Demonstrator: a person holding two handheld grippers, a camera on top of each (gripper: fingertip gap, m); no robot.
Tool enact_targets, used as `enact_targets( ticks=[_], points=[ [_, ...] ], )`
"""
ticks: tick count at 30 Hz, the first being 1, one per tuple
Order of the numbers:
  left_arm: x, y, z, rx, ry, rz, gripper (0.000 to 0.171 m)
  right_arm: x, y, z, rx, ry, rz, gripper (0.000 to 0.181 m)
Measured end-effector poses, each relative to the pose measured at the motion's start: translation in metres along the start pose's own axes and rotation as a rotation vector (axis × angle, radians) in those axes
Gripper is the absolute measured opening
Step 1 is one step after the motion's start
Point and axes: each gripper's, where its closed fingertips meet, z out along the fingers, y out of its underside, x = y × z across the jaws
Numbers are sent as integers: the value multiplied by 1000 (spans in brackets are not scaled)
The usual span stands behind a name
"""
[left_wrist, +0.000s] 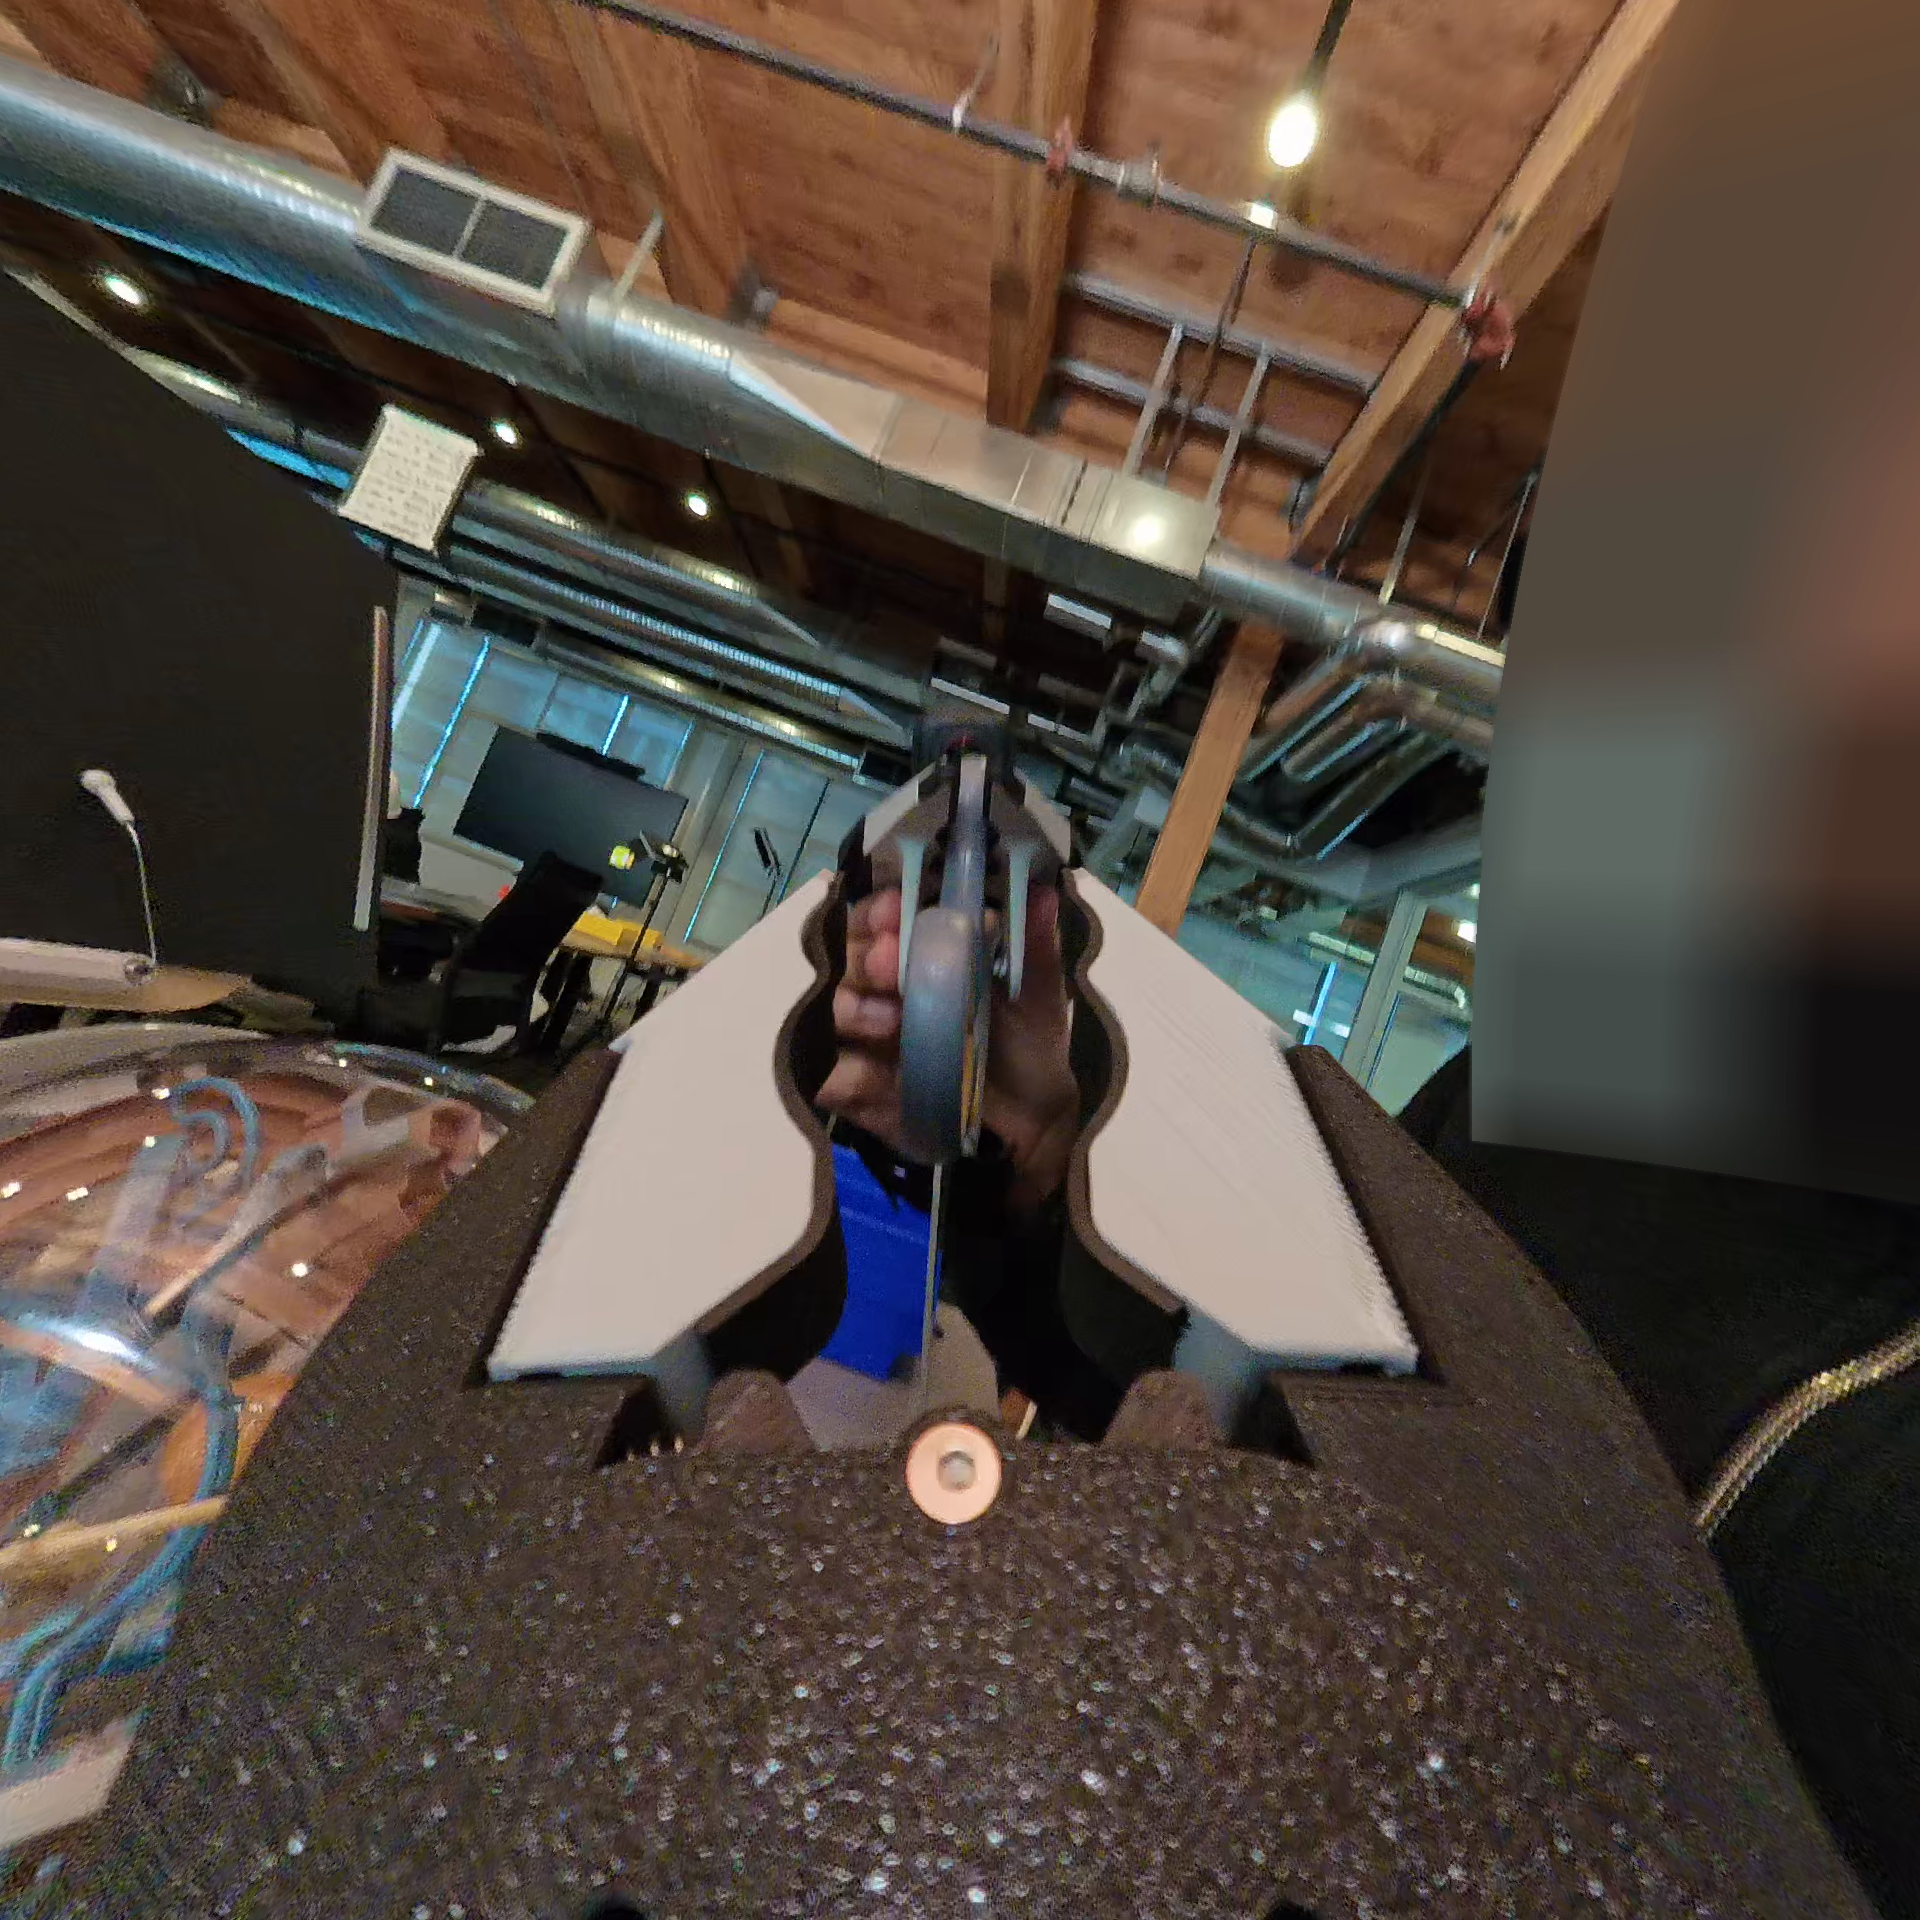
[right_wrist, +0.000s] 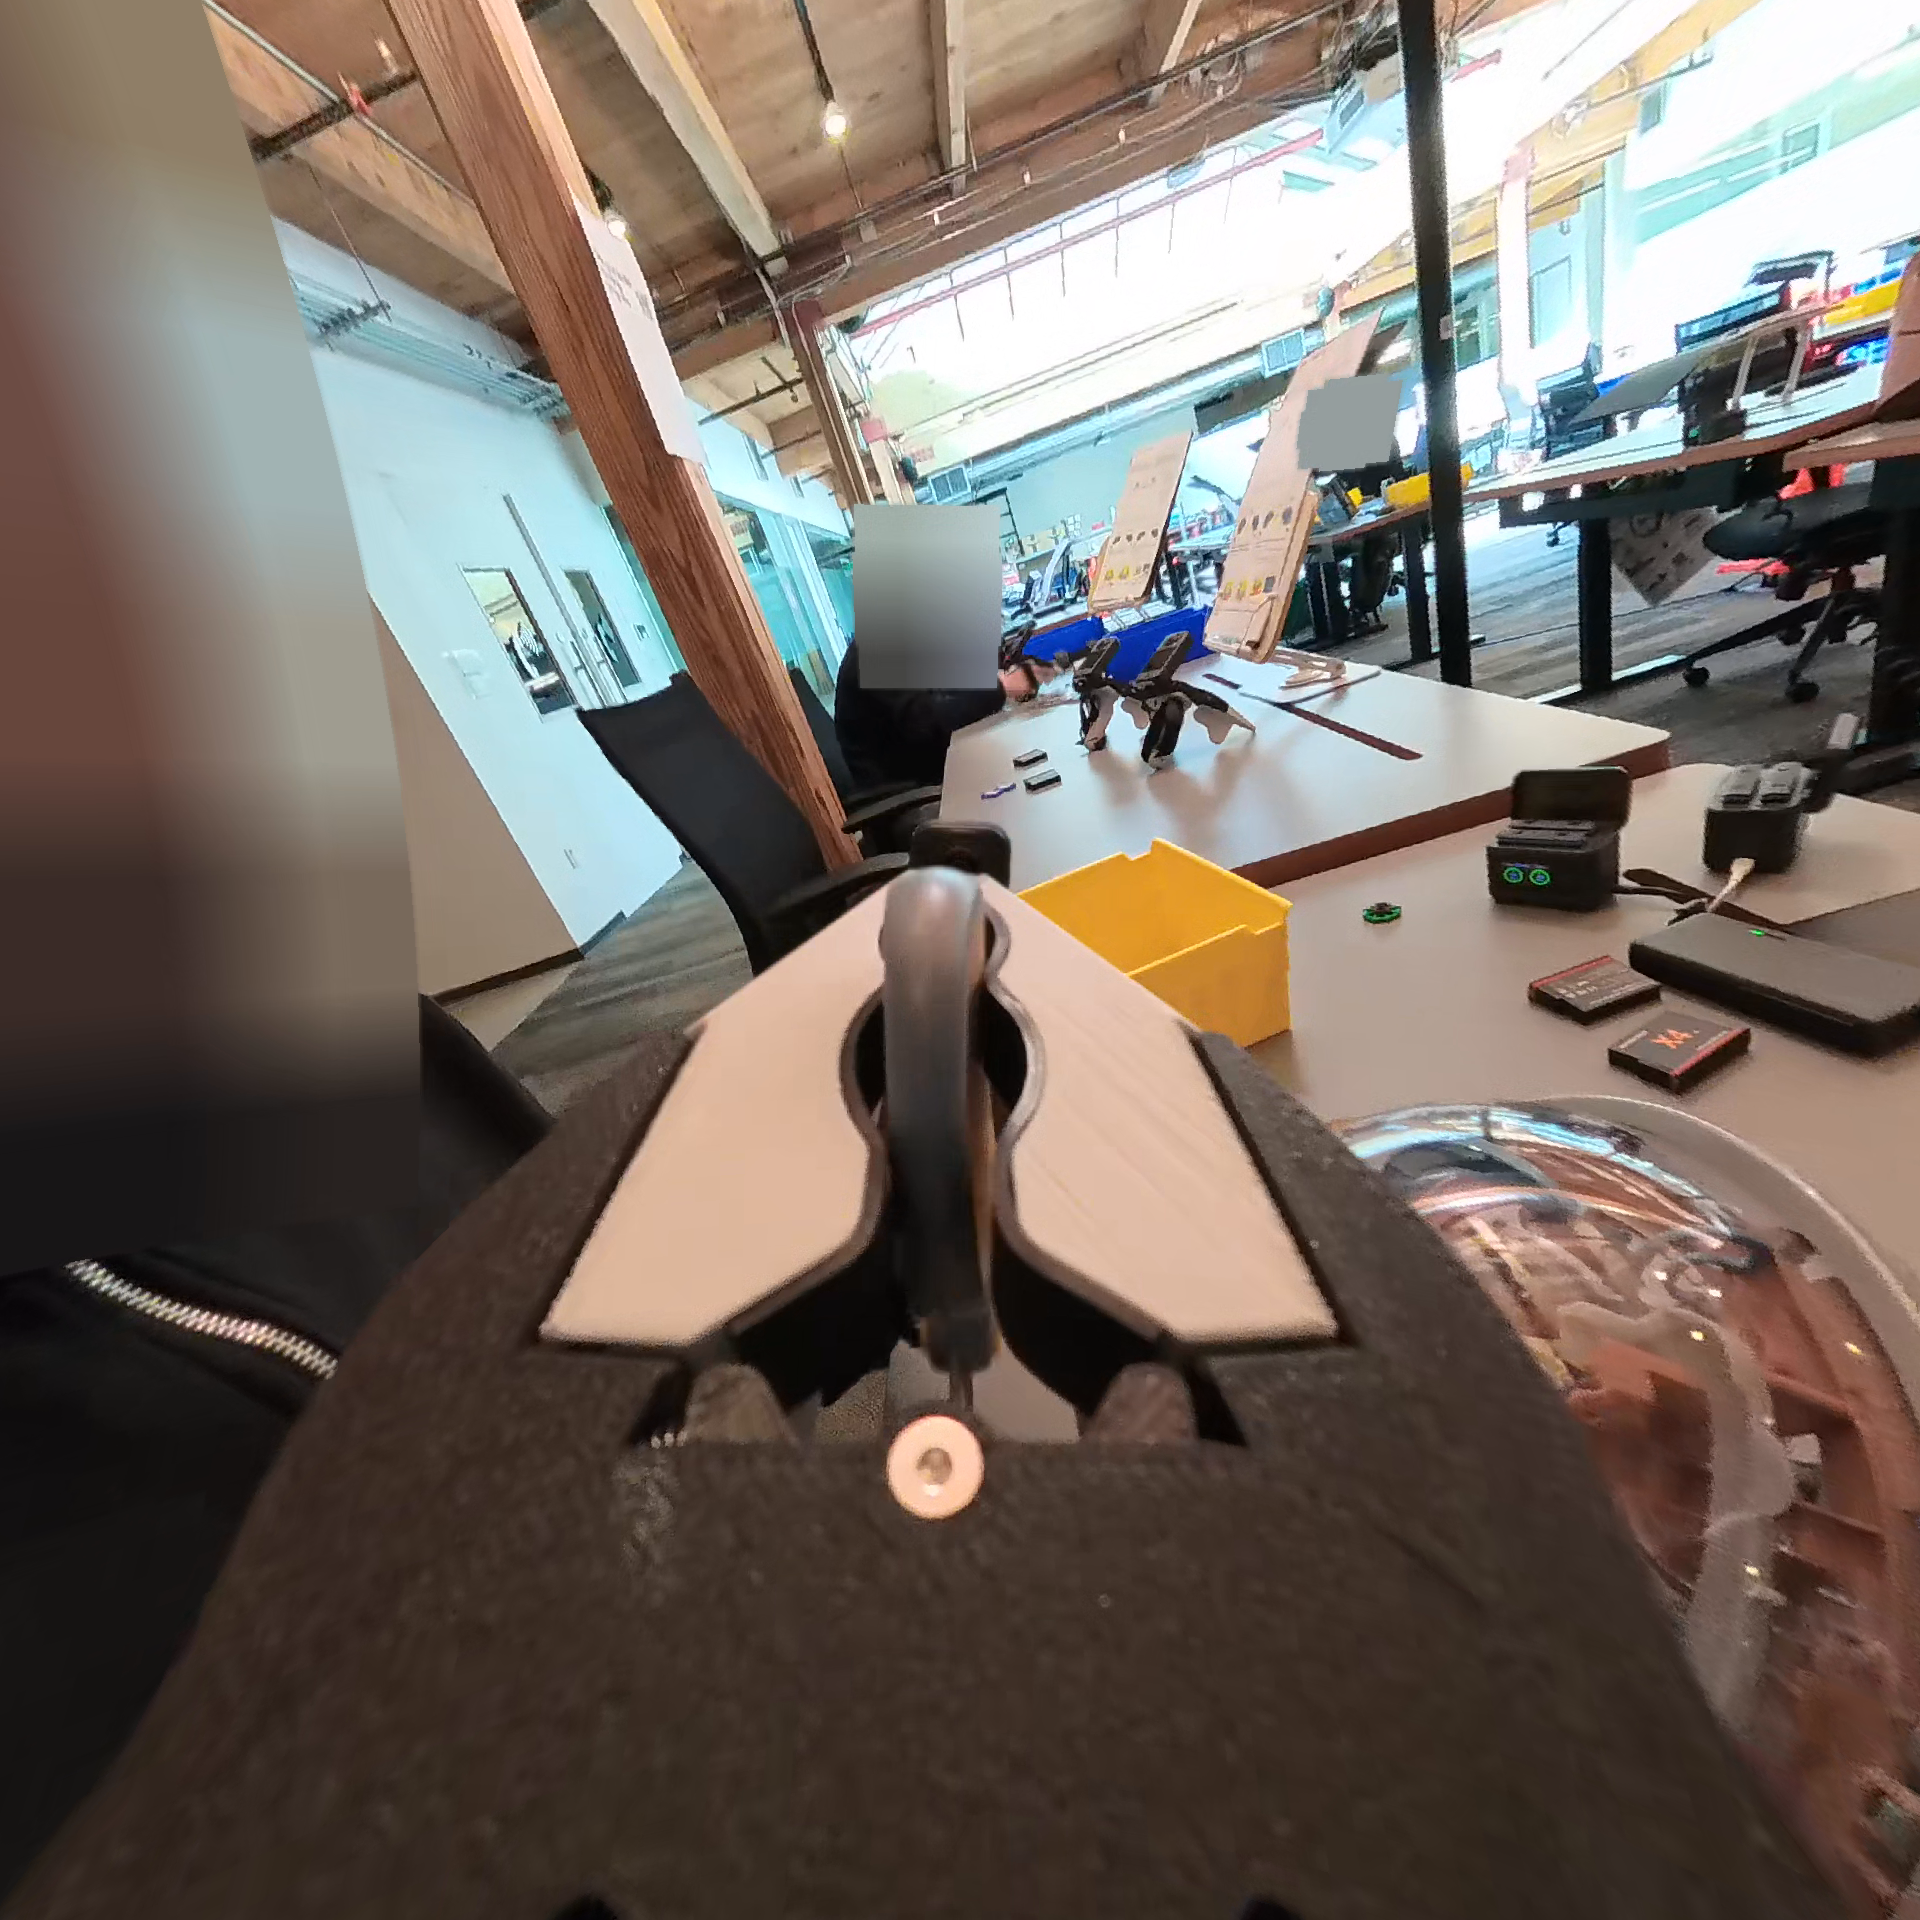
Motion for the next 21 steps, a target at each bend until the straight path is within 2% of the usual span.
enact_targets(
  ticks=[7, 12, 13, 15, 17, 18, 19, 20, 21],
  points=[
    [-7, 50, 3, -232, -108, 149, 43, -7, -1, 7, -55, -1, -4, 5],
    [2, 75, 14, -283, -64, 182, 42, -16, 6, 21, -87, -33, -23, 6],
    [5, 75, 16, -271, -50, 176, 39, -18, 9, 25, -96, -40, -21, 6],
    [12, 74, 18, -255, -16, 167, 15, -18, 12, 29, -99, -33, -29, 6],
    [11, 72, 16, -260, -23, 177, 15, -14, 8, 27, -75, -4, -53, 5],
    [9, 70, 14, -257, -34, 181, 15, -10, 2, 23, -41, 17, -62, 7],
    [6, 65, 12, -237, -55, 183, 15, -7, -6, 18, 7, 46, -73, 19],
    [3, 58, 8, -204, -76, 176, 14, -2, -16, 12, 64, 75, -109, 40],
    [0, 50, 5, -163, -92, 159, 14, 2, -25, 4, 119, 121, -163, 45]
  ],
)
